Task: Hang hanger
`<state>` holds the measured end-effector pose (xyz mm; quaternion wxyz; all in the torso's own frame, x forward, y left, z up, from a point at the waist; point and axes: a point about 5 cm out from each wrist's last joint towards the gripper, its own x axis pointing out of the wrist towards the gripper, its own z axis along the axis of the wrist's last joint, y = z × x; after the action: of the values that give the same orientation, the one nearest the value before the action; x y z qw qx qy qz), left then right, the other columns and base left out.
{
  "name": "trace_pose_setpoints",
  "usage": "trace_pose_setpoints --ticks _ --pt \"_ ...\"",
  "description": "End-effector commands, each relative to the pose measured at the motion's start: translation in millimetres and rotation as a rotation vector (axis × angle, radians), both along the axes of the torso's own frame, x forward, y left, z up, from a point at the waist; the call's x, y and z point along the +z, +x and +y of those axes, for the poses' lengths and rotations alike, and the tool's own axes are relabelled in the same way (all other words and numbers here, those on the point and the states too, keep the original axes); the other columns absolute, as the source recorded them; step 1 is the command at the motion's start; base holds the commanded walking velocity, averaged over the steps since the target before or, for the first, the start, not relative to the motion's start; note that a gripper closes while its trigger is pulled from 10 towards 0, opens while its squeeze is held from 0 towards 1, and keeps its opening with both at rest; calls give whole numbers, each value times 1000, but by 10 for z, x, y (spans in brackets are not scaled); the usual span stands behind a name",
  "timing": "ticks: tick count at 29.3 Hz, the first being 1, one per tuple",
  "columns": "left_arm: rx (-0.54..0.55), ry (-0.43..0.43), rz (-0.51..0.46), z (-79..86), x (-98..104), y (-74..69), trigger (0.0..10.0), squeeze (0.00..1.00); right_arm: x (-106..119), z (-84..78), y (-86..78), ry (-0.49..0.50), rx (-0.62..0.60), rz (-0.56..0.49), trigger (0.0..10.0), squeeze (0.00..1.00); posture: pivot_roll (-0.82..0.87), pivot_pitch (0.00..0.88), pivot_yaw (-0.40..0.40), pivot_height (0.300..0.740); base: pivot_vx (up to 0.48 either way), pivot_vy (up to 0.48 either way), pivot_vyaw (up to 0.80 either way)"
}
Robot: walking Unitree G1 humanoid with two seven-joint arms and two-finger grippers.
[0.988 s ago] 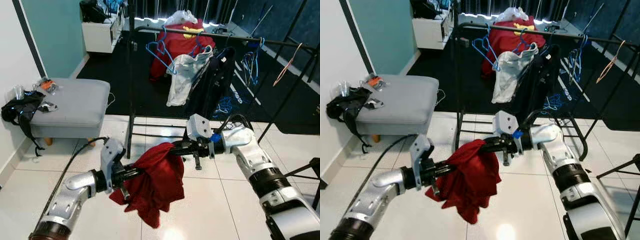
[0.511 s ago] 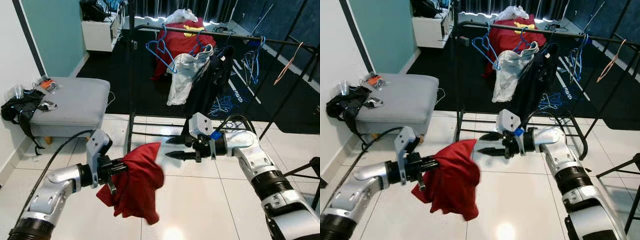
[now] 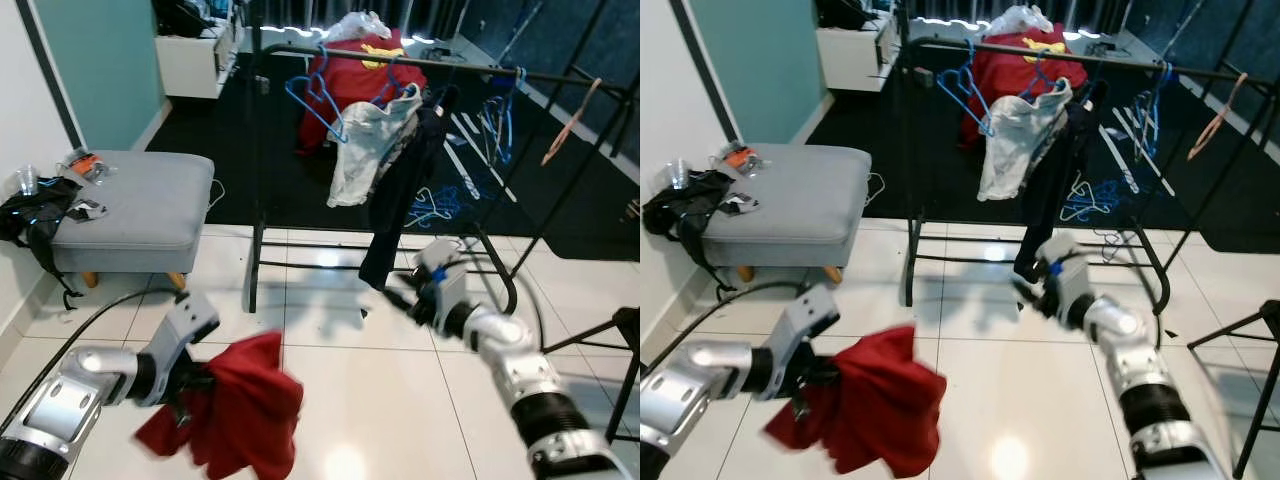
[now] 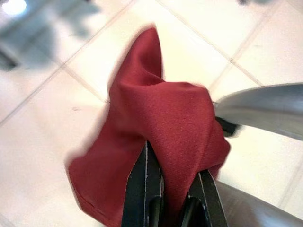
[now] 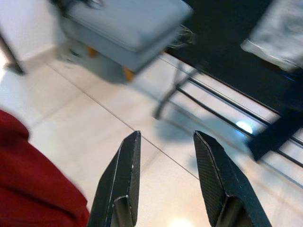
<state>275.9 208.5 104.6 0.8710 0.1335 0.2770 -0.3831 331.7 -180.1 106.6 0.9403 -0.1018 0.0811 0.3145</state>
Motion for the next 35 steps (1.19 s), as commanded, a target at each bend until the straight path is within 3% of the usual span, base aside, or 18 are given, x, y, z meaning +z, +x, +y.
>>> trace_pose_setpoints --ticks 1,2,8,10,11,14,15,20,21,25,26,27,30,31,35 --pt "213 -211 -98 -35 216 223 0 0 82 125 -16 44 41 -59 10000 0 -74 37 -53 740 0 0 0" --pt "430 -514 -127 -143 420 411 0 0 89 391 -119 77 164 -124 10000 0 -75 35 -49 740 0 0 0" --pt "489 -639 -173 -235 664 536 0 0 62 670 -262 136 296 -147 10000 0 -86 33 -42 740 0 0 0" --pt "489 -639 -173 -235 664 536 0 0 62 670 -262 136 296 -147 10000 0 -86 33 -42 740 0 0 0" --pt "492 -655 -198 -269 775 596 0 0 39 736 -316 123 342 -138 10000 0 -85 33 -46 740 0 0 0" --pt "476 -674 -214 -311 874 625 0 0 21 735 -303 88 343 -134 10000 0 -82 32 -46 740 0 0 0" --pt "465 -681 -218 -331 917 626 0 0 30 727 -287 92 333 -140 10000 867 -77 33 -46 740 0 0 0" --pt "457 -684 -219 -343 941 625 0 0 38 722 -278 98 326 -146 10000 867 -76 33 -46 740 0 0 0" --pt "467 -692 -214 -359 969 626 0 0 47 727 -282 111 333 -149 10000 1000 -74 34 -49 740 0 0 0" --pt "464 -730 -217 -407 1060 627 0 0 45 780 -290 72 376 -170 10000 1000 -72 31 -50 740 0 0 0" --pt "459 -751 -218 -434 1103 625 0 0 49 800 -259 25 359 -201 10000 1000 -71 28 -50 740 0 0 0" --pt "441 -775 -222 -461 1156 624 0 0 61 811 -194 -43 310 -247 10000 298 -72 26 -48 740 0 0 0" --pt "431 -789 -222 -478 1188 623 0 0 74 814 -151 -84 274 -280 10000 298 -72 26 -48 740 0 0 0" --pt "420 -811 -224 -495 1227 625 0 0 95 813 -99 -78 223 -297 10000 0 -70 23 -47 740 0 0 0" --pt "405 -824 -226 -510 1261 626 0 0 116 817 -61 -46 188 -296 10000 0 -67 20 -47 740 0 0 0"
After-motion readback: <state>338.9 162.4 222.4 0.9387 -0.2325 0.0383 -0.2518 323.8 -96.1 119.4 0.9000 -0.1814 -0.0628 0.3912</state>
